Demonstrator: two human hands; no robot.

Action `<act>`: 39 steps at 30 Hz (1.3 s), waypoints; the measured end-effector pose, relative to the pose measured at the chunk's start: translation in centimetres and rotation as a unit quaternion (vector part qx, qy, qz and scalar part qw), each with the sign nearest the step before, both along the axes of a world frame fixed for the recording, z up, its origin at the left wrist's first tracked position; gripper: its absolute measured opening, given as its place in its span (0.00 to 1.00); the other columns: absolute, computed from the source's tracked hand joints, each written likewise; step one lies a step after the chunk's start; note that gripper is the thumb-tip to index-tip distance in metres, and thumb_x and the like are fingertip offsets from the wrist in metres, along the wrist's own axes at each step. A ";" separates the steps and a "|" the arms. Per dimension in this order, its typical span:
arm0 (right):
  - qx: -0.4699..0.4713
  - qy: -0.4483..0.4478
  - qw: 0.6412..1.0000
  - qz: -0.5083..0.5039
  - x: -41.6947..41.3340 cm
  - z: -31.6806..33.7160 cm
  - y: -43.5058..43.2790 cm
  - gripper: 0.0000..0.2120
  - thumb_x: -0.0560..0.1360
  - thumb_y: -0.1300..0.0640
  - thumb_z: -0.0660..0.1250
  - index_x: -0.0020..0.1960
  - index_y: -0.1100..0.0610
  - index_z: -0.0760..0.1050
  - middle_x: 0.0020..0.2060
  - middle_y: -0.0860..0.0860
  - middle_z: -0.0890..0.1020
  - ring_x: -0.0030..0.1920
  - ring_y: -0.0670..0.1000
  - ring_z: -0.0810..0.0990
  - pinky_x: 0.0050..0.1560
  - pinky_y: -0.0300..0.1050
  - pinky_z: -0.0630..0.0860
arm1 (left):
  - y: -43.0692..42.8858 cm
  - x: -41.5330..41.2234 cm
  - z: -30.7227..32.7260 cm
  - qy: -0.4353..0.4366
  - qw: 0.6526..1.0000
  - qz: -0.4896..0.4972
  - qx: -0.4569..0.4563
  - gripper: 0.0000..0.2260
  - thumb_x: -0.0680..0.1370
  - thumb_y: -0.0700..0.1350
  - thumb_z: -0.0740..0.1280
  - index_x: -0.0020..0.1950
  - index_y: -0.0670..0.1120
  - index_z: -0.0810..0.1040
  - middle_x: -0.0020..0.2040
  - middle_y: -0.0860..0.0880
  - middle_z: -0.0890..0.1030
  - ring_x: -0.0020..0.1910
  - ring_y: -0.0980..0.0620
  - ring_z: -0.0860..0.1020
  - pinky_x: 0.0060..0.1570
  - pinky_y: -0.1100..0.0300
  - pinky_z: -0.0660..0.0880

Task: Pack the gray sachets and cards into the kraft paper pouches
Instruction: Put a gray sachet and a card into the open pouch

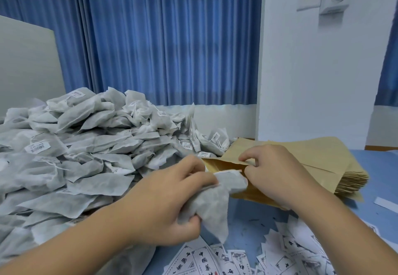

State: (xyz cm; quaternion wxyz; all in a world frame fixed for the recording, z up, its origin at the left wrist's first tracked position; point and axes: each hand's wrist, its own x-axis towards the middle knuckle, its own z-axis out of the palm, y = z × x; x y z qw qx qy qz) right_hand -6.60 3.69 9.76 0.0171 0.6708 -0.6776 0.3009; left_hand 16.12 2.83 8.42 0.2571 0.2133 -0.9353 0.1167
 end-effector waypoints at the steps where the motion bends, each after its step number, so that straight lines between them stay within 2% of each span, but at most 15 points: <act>1: -0.001 -0.002 1.000 0.001 0.0 0.0 0.0 0.15 0.71 0.57 0.63 0.53 0.44 0.81 0.50 0.44 0.81 0.48 0.49 0.78 0.49 0.47 0.77 | -0.1 -0.3 0.1 0.019 0.999 0.016 0.024 0.25 0.66 0.51 0.65 0.63 0.50 0.74 0.55 0.52 0.72 0.44 0.53 0.77 0.37 0.55 0.77; 4: 0.001 -0.003 1.000 0.000 0.1 0.1 0.1 0.16 0.71 0.58 0.62 0.53 0.45 0.81 0.47 0.45 0.80 0.47 0.50 0.78 0.48 0.47 0.77 | -0.6 -1.6 0.8 0.060 0.989 0.070 0.113 0.23 0.68 0.58 0.59 0.63 0.59 0.70 0.55 0.60 0.69 0.51 0.56 0.76 0.49 0.53 0.76; 6: 0.002 0.000 1.000 -0.003 0.1 0.1 0.1 0.17 0.71 0.58 0.61 0.54 0.44 0.80 0.46 0.45 0.80 0.46 0.49 0.77 0.47 0.46 0.77 | -0.8 -2.5 0.9 0.035 0.984 0.103 0.139 0.23 0.68 0.61 0.55 0.62 0.61 0.69 0.54 0.59 0.68 0.53 0.55 0.75 0.53 0.52 0.74; 10: 0.001 -0.002 1.000 0.007 0.2 0.1 0.0 0.16 0.72 0.58 0.62 0.55 0.45 0.80 0.47 0.46 0.80 0.45 0.48 0.77 0.44 0.44 0.77 | -1.0 -4.2 0.8 -0.017 0.978 0.158 0.134 0.16 0.74 0.61 0.58 0.60 0.58 0.69 0.52 0.57 0.67 0.50 0.51 0.76 0.51 0.52 0.74; 13: -0.007 -0.011 1.000 0.014 0.3 0.0 0.0 0.15 0.72 0.58 0.62 0.53 0.44 0.81 0.44 0.46 0.80 0.43 0.47 0.78 0.44 0.44 0.78 | -1.2 -5.5 0.3 -0.026 0.974 0.187 0.124 0.15 0.77 0.59 0.58 0.60 0.55 0.69 0.53 0.55 0.67 0.49 0.50 0.73 0.45 0.56 0.68; 15: -0.019 -0.028 0.999 0.019 0.1 0.0 -0.1 0.15 0.73 0.59 0.63 0.53 0.45 0.81 0.40 0.44 0.77 0.40 0.46 0.76 0.39 0.41 0.74 | -1.3 -6.2 0.0 -0.035 0.967 0.207 0.144 0.14 0.78 0.58 0.58 0.60 0.54 0.69 0.53 0.53 0.66 0.46 0.50 0.70 0.44 0.57 0.64; 18: -0.046 -0.071 0.996 0.038 0.0 -0.1 -0.3 0.15 0.71 0.62 0.63 0.48 0.46 0.83 0.30 0.41 0.71 0.33 0.42 0.71 0.32 0.38 0.64 | -1.4 -7.2 0.1 -0.048 0.958 0.211 0.190 0.13 0.79 0.57 0.57 0.57 0.51 0.69 0.53 0.51 0.66 0.45 0.49 0.69 0.45 0.57 0.65; 21: -0.070 -0.123 0.988 0.054 0.1 0.0 -0.3 0.15 0.68 0.64 0.62 0.42 0.46 0.82 0.23 0.42 0.72 0.30 0.41 0.70 0.31 0.37 0.63 | -1.4 -8.3 0.4 0.023 0.966 0.196 0.170 0.12 0.76 0.56 0.61 0.53 0.50 0.73 0.48 0.49 0.73 0.46 0.48 0.74 0.46 0.55 0.72; 23: -0.091 -0.135 0.985 0.065 0.1 0.2 -0.2 0.15 0.68 0.64 0.62 0.41 0.46 0.81 0.23 0.37 0.73 0.29 0.41 0.71 0.31 0.38 0.64 | -1.3 -9.0 0.2 0.098 0.966 0.191 0.142 0.11 0.73 0.54 0.63 0.49 0.50 0.73 0.44 0.50 0.77 0.45 0.48 0.76 0.41 0.55 0.74; 27: -0.104 -0.156 0.977 0.100 0.1 0.5 -0.1 0.15 0.68 0.65 0.62 0.41 0.47 0.81 0.21 0.44 0.72 0.27 0.44 0.70 0.30 0.41 0.68 | -1.4 -10.1 -0.7 0.182 0.937 0.223 0.198 0.15 0.71 0.56 0.66 0.50 0.50 0.65 0.44 0.51 0.77 0.41 0.48 0.75 0.32 0.59 0.67; 29: -0.102 -0.171 0.973 0.117 0.2 0.6 -0.1 0.15 0.68 0.66 0.62 0.40 0.47 0.81 0.20 0.45 0.70 0.26 0.43 0.69 0.28 0.39 0.66 | -1.5 -10.4 -1.0 0.192 0.943 0.195 0.188 0.11 0.72 0.53 0.65 0.47 0.50 0.67 0.42 0.52 0.75 0.42 0.49 0.74 0.31 0.63 0.65; 32: -0.108 -0.179 0.970 0.121 -0.1 0.8 -0.1 0.16 0.69 0.66 0.62 0.42 0.48 0.81 0.20 0.43 0.70 0.25 0.42 0.69 0.27 0.33 0.66 | -1.2 -9.9 -1.1 0.203 0.967 0.071 0.137 0.03 0.76 0.46 0.65 0.44 0.47 0.74 0.46 0.52 0.73 0.47 0.55 0.71 0.46 0.65 0.69; 34: -0.111 -0.172 0.972 0.115 -0.4 0.9 0.0 0.15 0.70 0.65 0.61 0.43 0.48 0.81 0.21 0.41 0.71 0.26 0.40 0.70 0.28 0.31 0.67 | -1.1 -9.2 -1.0 0.175 0.976 -0.008 0.127 0.07 0.77 0.46 0.66 0.50 0.44 0.79 0.54 0.51 0.74 0.53 0.58 0.71 0.55 0.69 0.67; 36: -0.117 -0.164 0.973 0.111 -0.6 1.0 0.1 0.15 0.70 0.65 0.61 0.44 0.48 0.81 0.22 0.39 0.72 0.27 0.40 0.71 0.29 0.31 0.67 | -1.0 -8.3 -1.0 0.109 0.985 -0.044 0.123 0.14 0.78 0.52 0.65 0.59 0.45 0.78 0.63 0.51 0.71 0.62 0.58 0.69 0.61 0.67 0.65; 39: -0.131 -0.164 0.971 0.118 -0.3 1.1 0.2 0.15 0.70 0.65 0.61 0.42 0.47 0.80 0.21 0.41 0.73 0.27 0.41 0.72 0.28 0.33 0.68 | -1.6 -7.4 -1.3 -0.002 0.995 -0.023 0.102 0.25 0.76 0.62 0.65 0.66 0.48 0.72 0.68 0.55 0.65 0.64 0.62 0.64 0.58 0.74 0.61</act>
